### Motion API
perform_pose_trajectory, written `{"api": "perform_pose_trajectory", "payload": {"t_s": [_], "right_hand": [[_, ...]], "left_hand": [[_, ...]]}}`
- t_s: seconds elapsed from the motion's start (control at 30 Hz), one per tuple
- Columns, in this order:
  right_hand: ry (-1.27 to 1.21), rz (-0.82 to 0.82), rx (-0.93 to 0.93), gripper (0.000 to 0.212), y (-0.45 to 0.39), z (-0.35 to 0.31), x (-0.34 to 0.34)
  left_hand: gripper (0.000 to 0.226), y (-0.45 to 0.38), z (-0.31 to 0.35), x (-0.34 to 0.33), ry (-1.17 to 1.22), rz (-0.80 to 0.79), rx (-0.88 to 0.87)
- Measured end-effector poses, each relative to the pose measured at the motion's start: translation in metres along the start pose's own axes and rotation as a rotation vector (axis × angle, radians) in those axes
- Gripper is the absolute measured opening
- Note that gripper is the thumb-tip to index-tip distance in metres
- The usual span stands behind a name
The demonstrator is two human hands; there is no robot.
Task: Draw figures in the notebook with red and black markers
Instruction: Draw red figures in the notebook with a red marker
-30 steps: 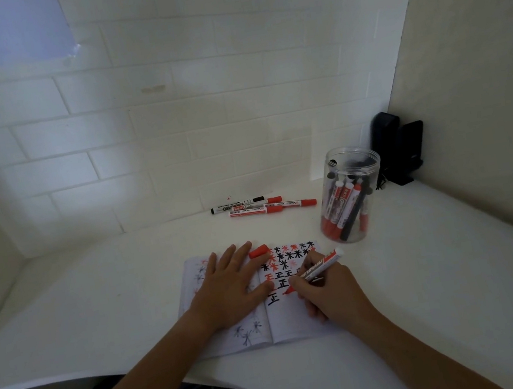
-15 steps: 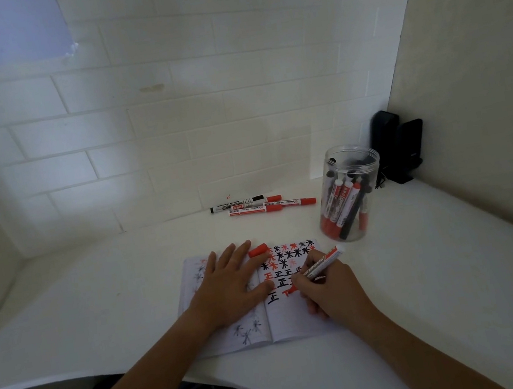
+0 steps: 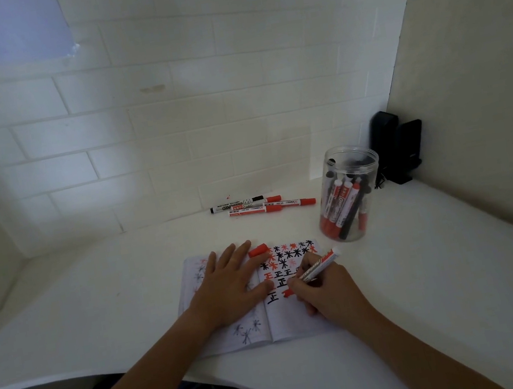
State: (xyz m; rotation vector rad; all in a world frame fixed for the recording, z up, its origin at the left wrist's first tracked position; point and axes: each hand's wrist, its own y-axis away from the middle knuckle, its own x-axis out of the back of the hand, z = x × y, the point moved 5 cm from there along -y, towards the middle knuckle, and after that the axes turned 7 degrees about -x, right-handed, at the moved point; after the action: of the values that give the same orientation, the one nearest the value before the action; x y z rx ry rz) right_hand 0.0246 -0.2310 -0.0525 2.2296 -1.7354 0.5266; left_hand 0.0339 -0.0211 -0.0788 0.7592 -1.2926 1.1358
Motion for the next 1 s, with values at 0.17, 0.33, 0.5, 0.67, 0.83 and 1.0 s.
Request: {"api": "perform_pose_trajectory", "payload": {"t_s": [0.17,0.33,0.5,0.67,0.83,1.0], "right_hand": [[-0.043,-0.008,0.006,0.029,0.002,-0.003,0.000],[-0.029,-0.054,0.057,0.023,0.004,-0.007,-0.003],[0.019,0.004,0.036,0.027,0.003,-0.006,-0.001],[0.025,0.083,0.009,0.028,0.003,-0.005,0.004],[-0.011,0.093,-0.013,0.026,0.003,-0.003,0.007],[-0.167,0.119,-0.080,0.024,-0.002,0.002,0.013]], "left_hand": [[0.065,-0.001,-0.001,-0.001,0.000,-0.002,0.000],[0.064,-0.001,-0.002,-0.002,-0.001,0.003,0.000],[0.064,-0.001,-0.002,-0.002,0.001,0.001,0.000],[0.065,0.000,-0.001,-0.001,0.003,-0.002,-0.004],[0.064,0.002,0.001,0.002,0.043,0.010,-0.018],[0.064,0.005,0.005,0.013,0.142,0.169,-0.050]]}}
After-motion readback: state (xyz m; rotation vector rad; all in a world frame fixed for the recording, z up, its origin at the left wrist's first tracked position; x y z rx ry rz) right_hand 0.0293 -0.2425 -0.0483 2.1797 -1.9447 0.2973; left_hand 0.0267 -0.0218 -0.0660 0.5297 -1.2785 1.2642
